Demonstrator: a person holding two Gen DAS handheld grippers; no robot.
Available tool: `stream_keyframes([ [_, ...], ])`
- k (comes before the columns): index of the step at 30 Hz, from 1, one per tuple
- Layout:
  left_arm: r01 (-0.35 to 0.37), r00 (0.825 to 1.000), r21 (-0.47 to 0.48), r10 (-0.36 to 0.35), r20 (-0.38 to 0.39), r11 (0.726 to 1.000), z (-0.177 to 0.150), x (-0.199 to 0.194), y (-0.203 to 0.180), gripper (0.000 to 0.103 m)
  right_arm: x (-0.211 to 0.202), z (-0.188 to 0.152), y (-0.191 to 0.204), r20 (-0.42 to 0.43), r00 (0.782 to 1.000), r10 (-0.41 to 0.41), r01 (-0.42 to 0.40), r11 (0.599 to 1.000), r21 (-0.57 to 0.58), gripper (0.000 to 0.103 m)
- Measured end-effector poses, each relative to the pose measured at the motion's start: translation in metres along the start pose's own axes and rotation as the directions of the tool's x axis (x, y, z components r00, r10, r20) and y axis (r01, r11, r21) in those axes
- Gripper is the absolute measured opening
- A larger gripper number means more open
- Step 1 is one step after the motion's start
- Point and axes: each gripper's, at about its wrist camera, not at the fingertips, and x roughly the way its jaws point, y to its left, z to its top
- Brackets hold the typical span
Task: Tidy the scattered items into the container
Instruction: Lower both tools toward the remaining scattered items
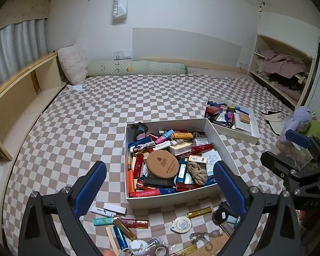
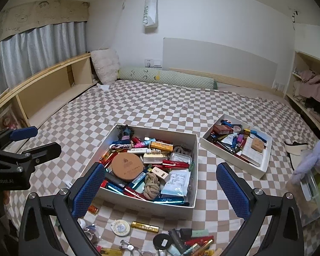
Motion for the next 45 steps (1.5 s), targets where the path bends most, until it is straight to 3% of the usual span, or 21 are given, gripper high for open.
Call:
stream_keyframes([
  [8,-0.005,1.000,0.036,0.006,-0.012,0.999,-0.012,-0.002,0.000,0.101,-0.003,-0.012,-0.001,-0.028,1.000,-0.005,0.004,1.000,-0.009,0.103],
  [18,-0.012,0.996,0.045,0.015,-0.082,0.999,-0.035,0.000,0.011,0.101,-0.007,-0.028,-0.008,-0.049,0.996,0.080,-0.077,0.996,0.050,0.103],
  [24,0.023,0.991,0.047,-0.017,-0.132,0.999,-0.053,0.002,0.013,0.101,-0.007,-0.048,-0.002,-0.044,0.994,0.096,-0.096,0.995,0.019,0.103],
  [28,0.072,0.983,0.069,-0.059,-0.173,0.995,-0.067,0.005,0.009,0.101,0.002,-0.068,0.009,-0.099,0.993,0.066,-0.074,0.995,-0.074,0.103],
  [33,0.114,0.966,0.049,-0.099,-0.239,0.992,-0.082,0.012,0.007,0.101,0.020,-0.089,0.012,-0.238,0.959,0.155,-0.172,0.984,-0.049,0.103],
  [39,0.149,0.920,0.007,-0.136,-0.366,0.989,-0.103,0.029,0.002,0.101,0.030,-0.114,0.027,-0.329,0.931,0.160,-0.210,0.970,-0.123,0.103],
  [45,0.160,0.883,0.021,-0.134,-0.449,0.987,-0.122,0.036,0.001,0.101,0.050,-0.145,0.035,-0.453,0.869,0.198,-0.274,0.955,-0.109,0.103],
])
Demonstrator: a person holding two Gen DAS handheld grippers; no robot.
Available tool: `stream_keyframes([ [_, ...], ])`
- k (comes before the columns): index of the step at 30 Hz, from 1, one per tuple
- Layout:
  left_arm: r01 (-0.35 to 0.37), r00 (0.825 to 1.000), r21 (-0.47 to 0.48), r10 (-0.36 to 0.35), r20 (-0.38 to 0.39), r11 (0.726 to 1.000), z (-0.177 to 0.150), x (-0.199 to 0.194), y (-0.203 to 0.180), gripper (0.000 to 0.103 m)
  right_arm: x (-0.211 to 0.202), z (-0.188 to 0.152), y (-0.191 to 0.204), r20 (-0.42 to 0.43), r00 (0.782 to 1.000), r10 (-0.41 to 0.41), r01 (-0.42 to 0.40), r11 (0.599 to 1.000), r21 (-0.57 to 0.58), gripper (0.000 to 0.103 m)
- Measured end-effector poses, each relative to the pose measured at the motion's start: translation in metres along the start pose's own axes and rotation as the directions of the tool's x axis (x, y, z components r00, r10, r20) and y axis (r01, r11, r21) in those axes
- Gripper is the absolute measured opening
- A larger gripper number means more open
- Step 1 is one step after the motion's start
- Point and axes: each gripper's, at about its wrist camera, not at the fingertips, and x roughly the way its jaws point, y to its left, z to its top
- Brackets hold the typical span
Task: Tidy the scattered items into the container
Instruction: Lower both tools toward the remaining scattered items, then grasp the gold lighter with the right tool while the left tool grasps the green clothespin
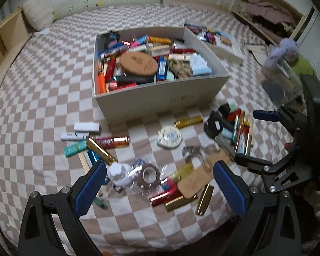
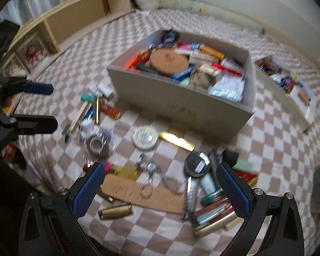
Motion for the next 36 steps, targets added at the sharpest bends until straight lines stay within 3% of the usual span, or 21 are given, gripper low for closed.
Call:
stream_keyframes([
  [7,-0.025,0.999,-0.046,0.023,-0.040,0.999,-0.006,0.006,0.033,0.101,0.032,-0.019,0.016,-0.117,0.992,0.046,-0.055,0.996,-0.070,0.103],
  [14,-0.034,0.993,-0.132,0.018,-0.121,0.991,-0.016,0.024,0.065,0.101,0.060,-0.041,0.033,-0.221,0.969,0.113,-0.142,0.982,-0.121,0.103],
  [20,-0.089,0.972,-0.172,0.048,-0.231,0.981,-0.028,0.054,0.081,0.101,0.082,-0.061,0.051,-0.323,0.935,0.144,-0.214,0.958,-0.192,0.103],
  [24,-0.102,0.953,-0.211,0.035,-0.301,0.972,-0.037,0.071,0.092,0.099,0.088,-0.065,0.055,-0.348,0.923,0.164,-0.242,0.950,-0.195,0.103],
  [31,-0.116,0.936,-0.224,0.031,-0.352,0.968,-0.041,0.088,0.100,0.099,0.089,-0.068,0.074,-0.386,0.903,0.188,-0.303,0.917,-0.261,0.103],
  [36,-0.129,0.926,-0.232,0.033,-0.377,0.964,-0.045,0.094,0.107,0.099,0.096,-0.072,0.075,-0.433,0.884,0.177,-0.311,0.914,-0.261,0.092],
])
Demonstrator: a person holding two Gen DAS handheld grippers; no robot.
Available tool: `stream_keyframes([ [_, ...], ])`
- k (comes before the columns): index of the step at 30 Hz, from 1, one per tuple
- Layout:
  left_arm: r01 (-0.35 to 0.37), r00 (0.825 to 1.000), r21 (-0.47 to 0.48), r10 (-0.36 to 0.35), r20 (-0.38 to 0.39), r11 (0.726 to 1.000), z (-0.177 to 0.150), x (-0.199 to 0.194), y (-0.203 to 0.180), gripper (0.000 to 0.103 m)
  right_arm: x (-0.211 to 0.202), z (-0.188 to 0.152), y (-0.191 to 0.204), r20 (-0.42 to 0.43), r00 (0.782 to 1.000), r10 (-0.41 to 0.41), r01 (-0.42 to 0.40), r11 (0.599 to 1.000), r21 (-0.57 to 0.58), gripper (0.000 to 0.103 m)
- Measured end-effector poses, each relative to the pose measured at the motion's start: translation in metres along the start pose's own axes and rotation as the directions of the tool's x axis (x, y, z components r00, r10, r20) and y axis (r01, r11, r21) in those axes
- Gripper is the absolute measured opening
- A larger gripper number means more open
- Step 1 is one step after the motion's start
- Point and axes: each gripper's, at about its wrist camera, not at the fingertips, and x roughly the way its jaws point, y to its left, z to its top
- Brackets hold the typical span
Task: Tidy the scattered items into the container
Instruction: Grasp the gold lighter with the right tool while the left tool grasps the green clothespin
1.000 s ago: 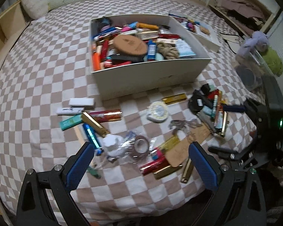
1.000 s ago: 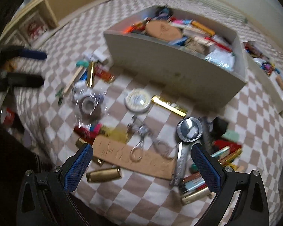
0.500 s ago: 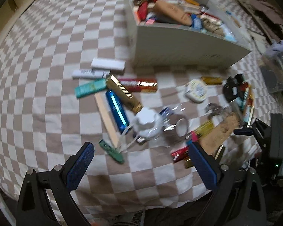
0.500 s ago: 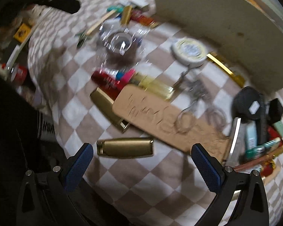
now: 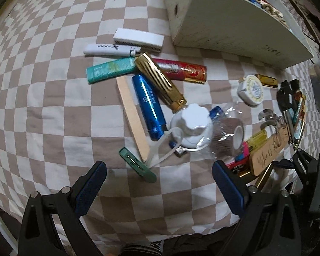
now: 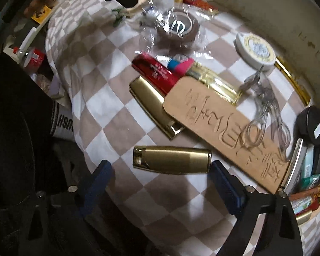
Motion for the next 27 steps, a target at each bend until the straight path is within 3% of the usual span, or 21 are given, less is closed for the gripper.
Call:
stream_keyframes([
  [6,0.000,1.000,-0.017,0.000,-0.026,1.000,0.000,0.007,0.006,0.099,0.000,0.003,-0.005,0.006,1.000,0.008,-0.008,0.998,0.063,0.088],
  [8,-0.006,1.000,-0.010,0.006,-0.029,1.000,-0.001,0.008,0.005,0.099,0.002,0.004,-0.005,-0.005,1.000,-0.028,0.028,0.997,0.067,0.076],
  [10,-0.010,0.999,-0.005,0.010,-0.033,1.000,-0.002,0.010,0.005,0.097,0.001,0.003,-0.006,-0.008,0.999,-0.045,0.046,0.997,0.062,0.075],
  [11,-0.010,0.999,-0.004,0.010,-0.037,1.000,-0.003,0.011,0.005,0.090,0.000,0.003,-0.005,-0.007,0.999,-0.047,0.048,0.997,0.059,0.075],
  [14,-0.004,0.998,-0.005,0.003,-0.056,1.000,-0.006,0.015,0.006,0.088,-0.002,0.001,-0.003,-0.005,0.998,-0.058,0.058,0.997,0.044,0.075],
  [24,-0.006,0.998,-0.049,0.003,-0.070,0.999,-0.008,0.022,0.023,0.080,-0.022,-0.004,-0.020,0.028,0.999,0.021,-0.025,0.987,0.159,0.075],
  [27,-0.020,0.999,-0.051,0.017,-0.049,0.998,-0.007,0.020,0.026,0.069,-0.034,-0.002,-0.026,0.057,0.998,0.034,-0.044,0.981,0.188,0.075],
])
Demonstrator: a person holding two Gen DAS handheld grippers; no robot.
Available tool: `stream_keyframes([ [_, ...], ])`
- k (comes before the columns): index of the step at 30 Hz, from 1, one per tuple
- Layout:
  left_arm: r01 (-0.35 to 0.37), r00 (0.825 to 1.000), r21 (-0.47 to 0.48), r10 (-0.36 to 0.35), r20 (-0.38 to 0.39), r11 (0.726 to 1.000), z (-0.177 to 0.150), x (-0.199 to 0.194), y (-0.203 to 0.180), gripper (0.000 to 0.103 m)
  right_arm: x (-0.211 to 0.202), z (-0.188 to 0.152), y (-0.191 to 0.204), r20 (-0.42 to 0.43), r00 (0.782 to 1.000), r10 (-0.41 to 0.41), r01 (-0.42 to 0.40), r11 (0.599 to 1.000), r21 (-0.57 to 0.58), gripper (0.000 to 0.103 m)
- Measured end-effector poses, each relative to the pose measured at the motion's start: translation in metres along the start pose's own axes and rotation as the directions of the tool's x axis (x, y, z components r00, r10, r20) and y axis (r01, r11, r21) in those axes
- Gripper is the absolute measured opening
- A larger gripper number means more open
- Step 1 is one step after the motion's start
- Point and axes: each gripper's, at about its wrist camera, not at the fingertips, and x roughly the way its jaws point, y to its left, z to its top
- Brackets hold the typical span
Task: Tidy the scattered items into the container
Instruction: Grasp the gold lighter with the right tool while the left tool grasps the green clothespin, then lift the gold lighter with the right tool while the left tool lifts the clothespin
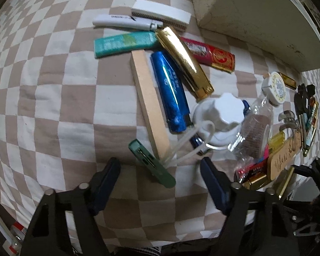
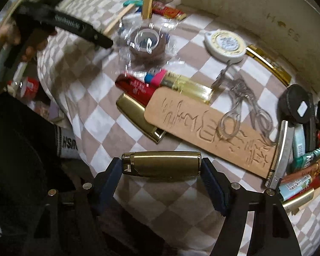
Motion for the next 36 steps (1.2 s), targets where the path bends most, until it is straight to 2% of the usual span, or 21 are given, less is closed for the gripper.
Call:
stream_keyframes([
  [3,-0.009,1.000,0.008,0.009,0.015,1.000,0.001,-0.003,0.003,0.056,-0.008,0.000,0.002,0.031,0.999,-0.009,0.009,1.000,0.008,0.075],
  [4,-0.021,1.000,0.015,0.020,0.022,1.000,0.001,-0.004,0.004,0.040,-0.010,0.001,0.002,0.036,0.999,-0.010,0.010,1.000,0.011,0.075],
  [5,-0.030,0.999,0.021,0.029,0.030,0.999,0.001,-0.005,0.004,0.032,-0.011,0.001,0.002,0.043,0.999,-0.010,0.009,1.000,0.017,0.075],
  [12,-0.020,0.999,0.044,0.018,0.047,0.999,-0.006,-0.014,0.010,0.026,-0.022,-0.002,-0.007,0.074,0.997,-0.019,0.015,0.999,0.051,0.075],
  [24,0.036,0.997,0.104,-0.042,0.059,0.994,-0.032,-0.029,0.004,0.025,-0.032,-0.006,-0.015,0.097,0.993,-0.068,0.061,0.995,0.076,0.075],
  [33,0.097,0.989,0.195,-0.116,0.089,0.976,-0.054,-0.054,-0.023,0.025,-0.037,-0.007,-0.011,0.116,0.990,-0.083,0.076,0.995,0.067,0.075],
  [36,0.122,0.983,0.243,-0.151,0.105,0.962,-0.043,-0.056,-0.029,0.025,-0.042,-0.005,-0.010,0.132,0.987,-0.089,0.079,0.994,0.078,0.075],
])
